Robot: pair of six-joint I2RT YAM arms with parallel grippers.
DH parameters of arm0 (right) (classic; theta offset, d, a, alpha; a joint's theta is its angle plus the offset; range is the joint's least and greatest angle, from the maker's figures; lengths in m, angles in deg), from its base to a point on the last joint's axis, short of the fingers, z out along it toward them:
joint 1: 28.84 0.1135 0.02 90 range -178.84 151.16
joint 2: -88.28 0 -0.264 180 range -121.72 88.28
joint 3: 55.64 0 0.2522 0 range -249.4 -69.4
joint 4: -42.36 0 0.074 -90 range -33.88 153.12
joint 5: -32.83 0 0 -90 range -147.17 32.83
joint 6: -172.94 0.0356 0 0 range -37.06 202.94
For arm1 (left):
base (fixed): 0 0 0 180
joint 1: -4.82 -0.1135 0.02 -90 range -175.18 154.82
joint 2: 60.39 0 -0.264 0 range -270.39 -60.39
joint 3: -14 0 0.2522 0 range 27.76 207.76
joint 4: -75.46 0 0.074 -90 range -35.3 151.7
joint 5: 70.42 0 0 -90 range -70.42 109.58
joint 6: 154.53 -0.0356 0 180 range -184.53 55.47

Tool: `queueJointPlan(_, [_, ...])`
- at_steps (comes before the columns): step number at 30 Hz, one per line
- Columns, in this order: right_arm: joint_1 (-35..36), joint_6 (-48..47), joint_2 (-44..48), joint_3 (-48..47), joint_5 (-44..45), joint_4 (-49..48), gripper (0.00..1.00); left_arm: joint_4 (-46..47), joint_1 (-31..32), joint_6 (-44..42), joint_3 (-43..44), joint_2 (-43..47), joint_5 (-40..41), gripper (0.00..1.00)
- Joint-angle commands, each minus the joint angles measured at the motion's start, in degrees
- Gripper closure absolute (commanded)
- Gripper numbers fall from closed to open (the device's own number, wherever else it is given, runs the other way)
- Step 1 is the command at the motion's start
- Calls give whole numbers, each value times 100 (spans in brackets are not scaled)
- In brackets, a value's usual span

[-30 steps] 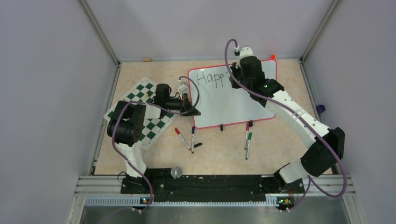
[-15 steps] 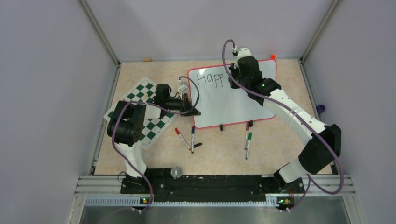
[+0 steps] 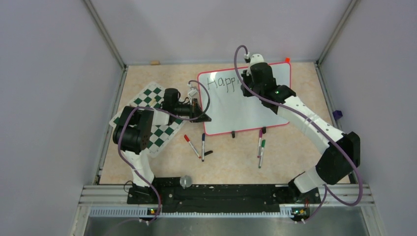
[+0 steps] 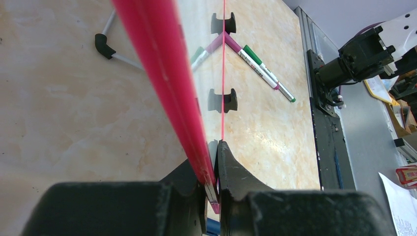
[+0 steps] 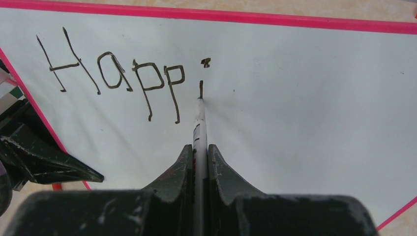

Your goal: Write a sentence on the whiteboard

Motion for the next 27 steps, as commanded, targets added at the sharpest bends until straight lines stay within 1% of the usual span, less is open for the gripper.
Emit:
queueJointPlan(1, [-24,70,118,101,-51,-80,100,-193,120,-586,-214,-162,-55,100])
queueJointPlan(13, [-18,16,293,-369,1,-1,100,-191,120,-589,-215,-162,-57,100])
queueJointPlan(20, [-28,-53,417,-277,86,-238,100,-193,114,-586,-204,-184,-57,100])
queueJointPlan(27, [-64,-44,332,-307,328,-245,100,-193,121,-588,-215,-151,-50,100])
